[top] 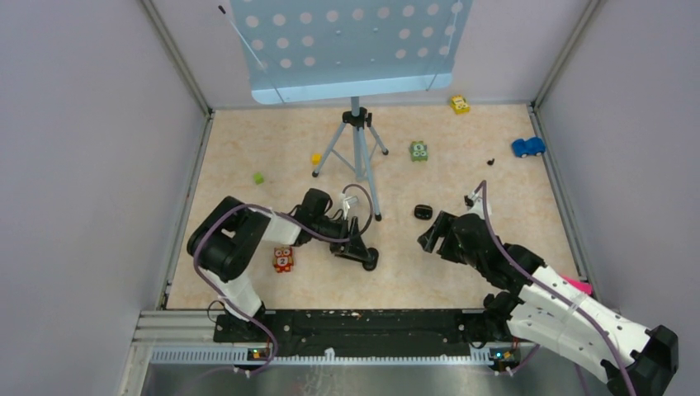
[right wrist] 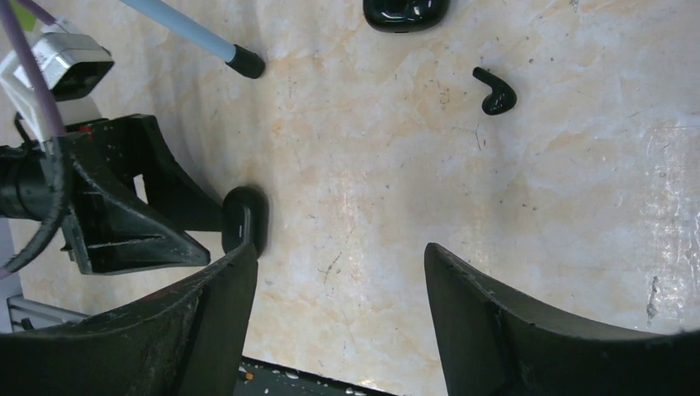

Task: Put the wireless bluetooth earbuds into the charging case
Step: Place the charging case with the earbuds at the center of the board, then pick up the charging case from the center of the board.

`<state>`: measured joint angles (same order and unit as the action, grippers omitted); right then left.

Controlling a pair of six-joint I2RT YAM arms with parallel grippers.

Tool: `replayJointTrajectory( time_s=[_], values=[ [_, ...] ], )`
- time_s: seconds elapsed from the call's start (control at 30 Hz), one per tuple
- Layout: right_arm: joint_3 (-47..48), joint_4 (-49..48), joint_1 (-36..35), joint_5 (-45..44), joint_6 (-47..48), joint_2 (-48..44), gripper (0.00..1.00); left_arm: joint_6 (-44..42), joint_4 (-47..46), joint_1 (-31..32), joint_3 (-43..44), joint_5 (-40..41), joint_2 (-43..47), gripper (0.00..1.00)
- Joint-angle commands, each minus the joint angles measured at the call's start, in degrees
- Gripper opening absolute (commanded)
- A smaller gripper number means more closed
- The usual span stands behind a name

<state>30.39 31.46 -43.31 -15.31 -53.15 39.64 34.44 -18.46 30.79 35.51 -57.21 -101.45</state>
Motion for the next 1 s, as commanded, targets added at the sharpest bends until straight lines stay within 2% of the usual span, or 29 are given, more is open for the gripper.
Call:
replayJointTrajectory(
  time_s=[0.0, 0.23, 0.4, 0.5, 0.67, 0.83, 0.97],
  values=[
    [2.45, 1.32, 0.33, -1.76, 0.26, 0.47, 0.73, -7.64, 9.47, -0.03, 3.16, 3.26, 5.82, 0.64],
    [6.32, 6.89, 0.33, -9.13, 3.16, 1.65, 0.73, -12.62, 22.62, -0.13, 5.10, 9.09, 15.65, 0.68],
    [10.69, 8.07, 3.41, -12.19, 9.07, 7.39, 0.76, -12.31, 26.80, -0.15, 3.71, 14.26, 23.72, 0.70],
    [12.01, 4.81, 8.76, -9.25, 14.88, 12.07, 0.76, -10.71, 27.08, -0.13, 2.24, 16.12, 27.92, 0.70],
    [13.85, -4.18, 18.23, 1.08, 26.04, 21.45, 0.78, -8.40, 27.09, -0.11, -0.23, 20.66, 35.44, 0.71],
    [19.60, -8.58, 19.93, 5.60, 34.19, 33.46, 0.79, -3.68, 23.41, -0.13, -3.84, 23.51, 40.89, 0.72],
    [23.17, -10.29, 19.86, 5.95, 35.51, 42.68, 0.80, -1.35, 21.72, -0.14, -5.28, 23.25, 41.31, 0.73]
  ],
)
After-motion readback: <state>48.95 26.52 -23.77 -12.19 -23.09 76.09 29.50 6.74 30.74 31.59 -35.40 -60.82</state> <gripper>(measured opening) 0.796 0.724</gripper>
